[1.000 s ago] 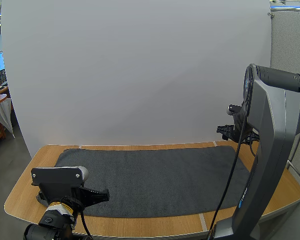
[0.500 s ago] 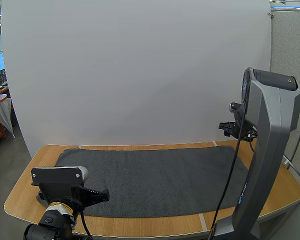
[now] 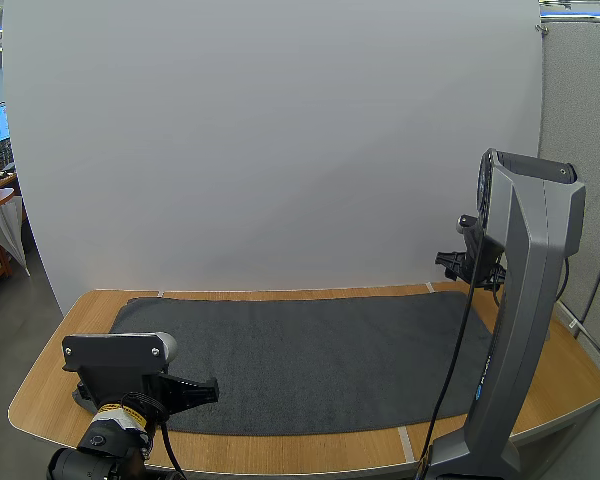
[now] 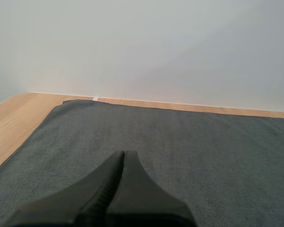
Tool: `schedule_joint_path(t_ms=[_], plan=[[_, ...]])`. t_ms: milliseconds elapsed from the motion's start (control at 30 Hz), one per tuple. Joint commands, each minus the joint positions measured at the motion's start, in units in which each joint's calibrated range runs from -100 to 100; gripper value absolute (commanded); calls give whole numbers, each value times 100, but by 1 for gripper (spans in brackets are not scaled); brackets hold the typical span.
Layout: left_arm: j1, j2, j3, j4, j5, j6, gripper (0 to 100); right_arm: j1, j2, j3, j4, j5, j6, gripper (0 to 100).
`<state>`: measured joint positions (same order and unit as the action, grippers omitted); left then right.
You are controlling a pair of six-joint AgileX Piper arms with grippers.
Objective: Fold the towel
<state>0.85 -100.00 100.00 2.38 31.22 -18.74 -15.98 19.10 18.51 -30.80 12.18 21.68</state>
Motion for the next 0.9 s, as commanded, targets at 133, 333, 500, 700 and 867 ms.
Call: schedule_joint_path(t_ms=[133,333,500,700,867], plan=[[9,0,0,3,-51,-64,0,48,129,-39,223,-91,-80,100],[9,0,0,3,-51,-64,0,144,225,-39,223,-72,-80,100],[9,0,0,3,-51,-64,0,152,373,-39,261,-52,-80,100],[9,0,0,3,-51,-64,0,152,451,-39,262,-29,-80,100],[9,0,0,3,-51,-64,0,152,451,-39,262,-70,-80,100]])
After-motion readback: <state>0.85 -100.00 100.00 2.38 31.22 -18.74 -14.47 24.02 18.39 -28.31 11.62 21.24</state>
